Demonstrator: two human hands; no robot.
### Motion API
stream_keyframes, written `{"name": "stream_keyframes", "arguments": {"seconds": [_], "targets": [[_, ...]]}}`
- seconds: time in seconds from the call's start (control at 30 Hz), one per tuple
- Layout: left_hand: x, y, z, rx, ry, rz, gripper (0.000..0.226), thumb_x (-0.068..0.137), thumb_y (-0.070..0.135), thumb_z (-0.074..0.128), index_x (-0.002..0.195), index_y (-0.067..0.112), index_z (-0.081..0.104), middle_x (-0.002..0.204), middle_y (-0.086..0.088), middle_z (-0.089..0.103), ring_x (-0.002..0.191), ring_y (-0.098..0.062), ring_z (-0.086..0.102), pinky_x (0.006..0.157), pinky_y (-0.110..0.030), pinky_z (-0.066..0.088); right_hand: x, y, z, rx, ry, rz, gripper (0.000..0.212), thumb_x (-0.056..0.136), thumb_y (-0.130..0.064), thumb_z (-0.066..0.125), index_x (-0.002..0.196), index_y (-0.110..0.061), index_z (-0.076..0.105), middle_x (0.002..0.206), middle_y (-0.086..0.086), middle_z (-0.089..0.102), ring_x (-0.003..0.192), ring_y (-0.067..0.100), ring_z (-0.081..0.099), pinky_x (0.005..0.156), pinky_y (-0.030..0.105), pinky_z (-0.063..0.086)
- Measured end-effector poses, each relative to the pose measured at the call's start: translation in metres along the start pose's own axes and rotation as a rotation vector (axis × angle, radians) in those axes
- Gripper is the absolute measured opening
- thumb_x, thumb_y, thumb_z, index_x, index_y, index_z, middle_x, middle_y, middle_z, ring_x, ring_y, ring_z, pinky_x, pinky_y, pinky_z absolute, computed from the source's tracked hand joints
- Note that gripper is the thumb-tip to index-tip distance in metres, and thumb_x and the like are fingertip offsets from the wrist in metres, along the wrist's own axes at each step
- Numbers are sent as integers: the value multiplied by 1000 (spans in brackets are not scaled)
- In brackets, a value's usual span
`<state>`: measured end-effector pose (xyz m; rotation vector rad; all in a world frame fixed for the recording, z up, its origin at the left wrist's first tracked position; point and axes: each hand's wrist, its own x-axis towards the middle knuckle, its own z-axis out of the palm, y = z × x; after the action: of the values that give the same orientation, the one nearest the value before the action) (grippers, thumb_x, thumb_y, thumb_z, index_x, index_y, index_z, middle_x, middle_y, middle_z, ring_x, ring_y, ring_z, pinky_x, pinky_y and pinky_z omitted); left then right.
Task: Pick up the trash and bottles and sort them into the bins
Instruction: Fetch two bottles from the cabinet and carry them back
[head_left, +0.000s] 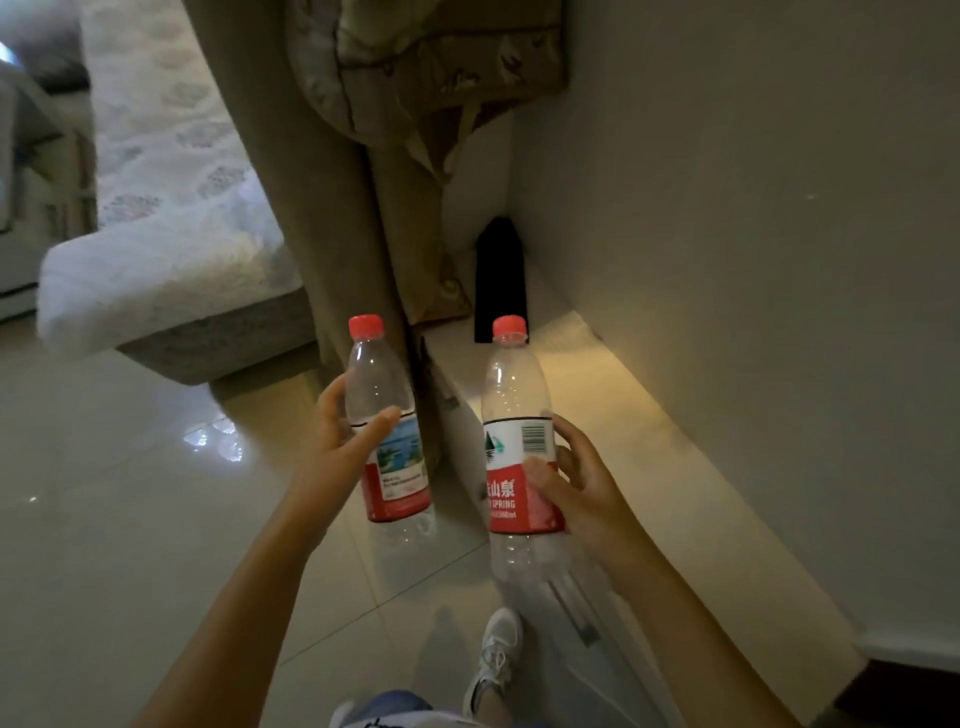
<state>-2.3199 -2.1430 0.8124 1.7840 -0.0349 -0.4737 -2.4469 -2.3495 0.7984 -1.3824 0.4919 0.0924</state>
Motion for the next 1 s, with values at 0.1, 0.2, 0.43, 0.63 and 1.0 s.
{"name": "stream_keyframes", "arguments": {"seconds": [0.1,0.2,0.43,0.63,1.0], "targets": [[-13,-3,-30,-67,37,-35,47,93,30,52,128,44,25,97,18,52,75,-2,62,56,-15,48,11,-5,32,62,-30,20,70,75,-46,73,135,-37,37,128,2,57,108,23,63,82,43,57],[-32,-8,-76,-131,80,-64,47,93,31,50,129,45,24,96,19,51,75,-1,62,57,-16,48,19,-10,80,14,-129,-8,78,65,-42,77,133,-44,38,126,-4,58,105,18,64,73,36,58],[-105,-48,-226,-177,255,-63,66,78,46,56,134,55,25,124,-1,53,99,-15,63,67,-19,50,10,-7,243,-125,-413,-40,81,68,-21,81,131,-46,37,120,-9,57,98,4,65,67,24,56],[-177,-87,-338,-211,465,-33,71,72,40,65,134,52,31,114,5,57,93,-10,66,70,-23,53,-15,8,377,-183,-561,-24,82,69,-17,74,136,-41,33,125,-5,56,101,15,66,72,32,58],[-257,-129,-468,-257,895,-25,67,69,43,65,126,51,31,120,15,53,94,-16,64,69,-24,54,-24,14,556,-315,-814,-44,77,65,-16,77,124,-48,40,118,-4,56,92,15,68,64,29,57]]}}
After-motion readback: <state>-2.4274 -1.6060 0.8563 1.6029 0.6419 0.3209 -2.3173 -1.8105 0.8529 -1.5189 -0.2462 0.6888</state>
